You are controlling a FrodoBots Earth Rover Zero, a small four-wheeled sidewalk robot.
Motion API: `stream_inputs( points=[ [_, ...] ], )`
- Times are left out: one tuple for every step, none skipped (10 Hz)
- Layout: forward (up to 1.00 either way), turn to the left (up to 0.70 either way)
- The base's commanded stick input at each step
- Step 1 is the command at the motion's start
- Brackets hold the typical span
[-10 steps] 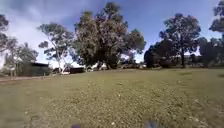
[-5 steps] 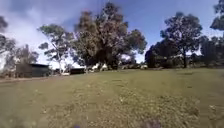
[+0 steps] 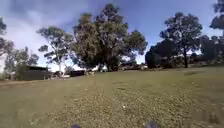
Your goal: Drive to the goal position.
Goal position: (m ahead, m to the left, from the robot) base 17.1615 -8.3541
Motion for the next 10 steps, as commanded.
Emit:
stream_inputs(
  points=[
    [0.70,0.00],
    [0.70,0.00],
    [0.70,0.00],
    [0.70,0.00],
    [0.70,0.00],
    [0.70,0.00],
    [0.70,0.00],
    [0.70,0.00],
    [0.70,0.00],
    [0.70,0.00]
  ],
)
